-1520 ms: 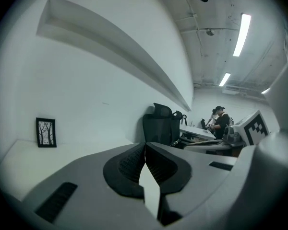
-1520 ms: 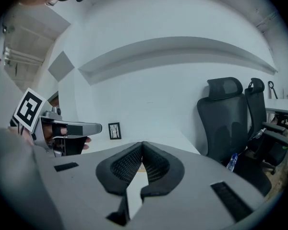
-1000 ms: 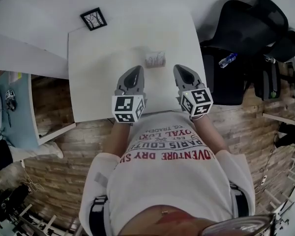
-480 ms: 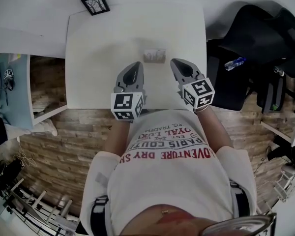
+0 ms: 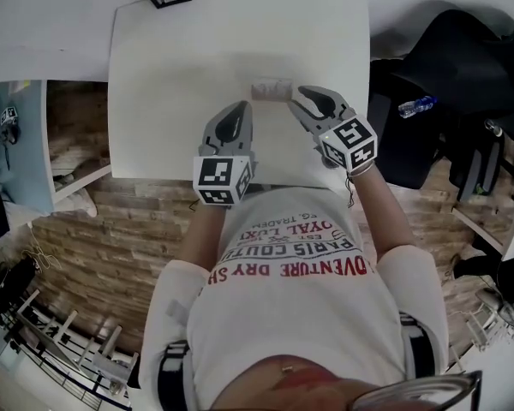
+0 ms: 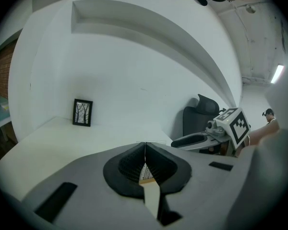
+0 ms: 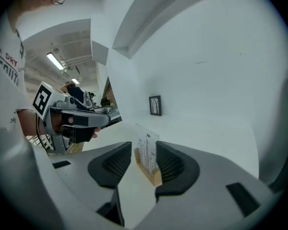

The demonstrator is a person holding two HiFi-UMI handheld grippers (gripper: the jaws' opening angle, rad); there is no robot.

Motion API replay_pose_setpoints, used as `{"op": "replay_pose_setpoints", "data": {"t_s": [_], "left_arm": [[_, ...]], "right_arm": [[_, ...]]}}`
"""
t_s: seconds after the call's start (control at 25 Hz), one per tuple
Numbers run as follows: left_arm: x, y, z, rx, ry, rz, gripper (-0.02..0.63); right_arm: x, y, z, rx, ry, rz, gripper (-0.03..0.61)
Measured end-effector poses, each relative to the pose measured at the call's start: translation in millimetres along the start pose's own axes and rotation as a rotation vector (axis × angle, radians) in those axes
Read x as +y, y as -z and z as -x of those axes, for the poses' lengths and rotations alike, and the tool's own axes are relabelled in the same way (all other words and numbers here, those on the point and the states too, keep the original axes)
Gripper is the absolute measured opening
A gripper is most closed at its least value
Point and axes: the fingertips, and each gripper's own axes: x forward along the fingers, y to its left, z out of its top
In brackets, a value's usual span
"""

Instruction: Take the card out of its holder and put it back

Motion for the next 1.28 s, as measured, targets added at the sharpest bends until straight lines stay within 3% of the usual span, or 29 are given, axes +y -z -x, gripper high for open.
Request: {"op": "replay_pose_setpoints", "data": {"t_s": [0.04, 0.28, 0.64, 0.96, 1.28], "left_arm": [[1.4, 1.1, -1.5, 0.005, 0.001, -0.001, 0.025], [4.0, 9.1, -10.1, 0.039, 0.008, 0.001, 0.025], [14.5, 16.2, -22.9, 0.067, 0.011, 0.022, 0.025], [17.4, 21.8, -26.7, 0.082, -0.001, 0.031, 0.025], [24.8, 21.2, -20.5, 0.084, -0.021, 0.041, 0.025]], "right_arm": [[-1.3, 3.7, -4.0, 0.017, -0.02, -0.003, 0.166], [-15.9, 18.2, -23.6, 0.052, -0.093, -0.004, 0.166], [-12.6, 15.9, -46.5, 0.079, -0.278, 0.118, 0.164], [-2.8, 15.8, -53.2, 0.083, -0.369, 0.191, 0.06], [0.6, 12.3, -54.2, 0.079, -0.462, 0.269, 0.038]]}}
